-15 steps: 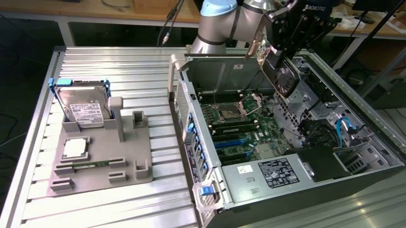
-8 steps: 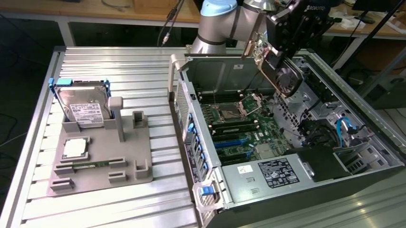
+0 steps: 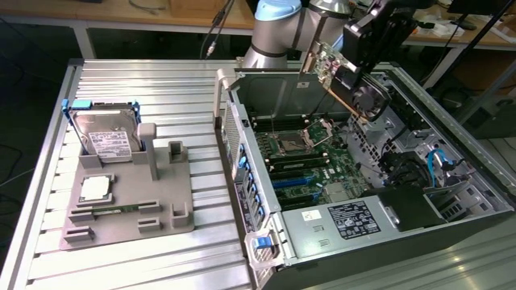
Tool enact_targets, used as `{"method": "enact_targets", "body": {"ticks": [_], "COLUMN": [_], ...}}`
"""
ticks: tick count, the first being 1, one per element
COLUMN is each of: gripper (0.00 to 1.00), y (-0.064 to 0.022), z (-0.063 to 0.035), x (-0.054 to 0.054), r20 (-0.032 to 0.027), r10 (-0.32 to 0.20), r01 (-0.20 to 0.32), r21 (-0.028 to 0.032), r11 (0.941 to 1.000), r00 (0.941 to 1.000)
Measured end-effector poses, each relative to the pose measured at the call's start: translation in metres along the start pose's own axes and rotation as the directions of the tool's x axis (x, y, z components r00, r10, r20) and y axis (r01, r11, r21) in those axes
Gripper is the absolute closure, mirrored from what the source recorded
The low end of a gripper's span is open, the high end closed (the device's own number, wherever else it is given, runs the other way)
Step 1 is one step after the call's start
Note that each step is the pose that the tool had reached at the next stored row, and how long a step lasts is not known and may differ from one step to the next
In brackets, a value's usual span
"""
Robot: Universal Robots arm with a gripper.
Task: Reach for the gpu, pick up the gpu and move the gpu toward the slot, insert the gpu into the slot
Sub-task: 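Insert the gpu into the slot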
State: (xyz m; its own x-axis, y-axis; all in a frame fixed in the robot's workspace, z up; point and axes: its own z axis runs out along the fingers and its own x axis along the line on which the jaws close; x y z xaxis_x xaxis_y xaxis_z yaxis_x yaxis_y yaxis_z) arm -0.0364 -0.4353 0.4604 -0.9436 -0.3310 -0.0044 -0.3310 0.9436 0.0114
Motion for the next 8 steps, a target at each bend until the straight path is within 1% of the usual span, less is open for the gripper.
{"method": "enact_targets", "body": {"ticks": [2, 4, 6, 8], "gripper": [0.73, 0.73, 0.73, 0.73], "y": [0.0, 0.0, 0.0, 0.0], "z": [0.0, 0.0, 0.0, 0.0001], "x": [0.0, 0.0, 0.0, 0.0], "r20": [-0.0006, -0.001, -0.0014, -0.0018], "r10": [-0.054, -0.093, -0.129, -0.166], "r01": [0.054, 0.093, 0.129, 0.166], "r21": [-0.0002, -0.0004, -0.0007, -0.0009], "r11": [0.9985, 0.9957, 0.9917, 0.9861], "r00": [0.9985, 0.9957, 0.9917, 0.9861]}}
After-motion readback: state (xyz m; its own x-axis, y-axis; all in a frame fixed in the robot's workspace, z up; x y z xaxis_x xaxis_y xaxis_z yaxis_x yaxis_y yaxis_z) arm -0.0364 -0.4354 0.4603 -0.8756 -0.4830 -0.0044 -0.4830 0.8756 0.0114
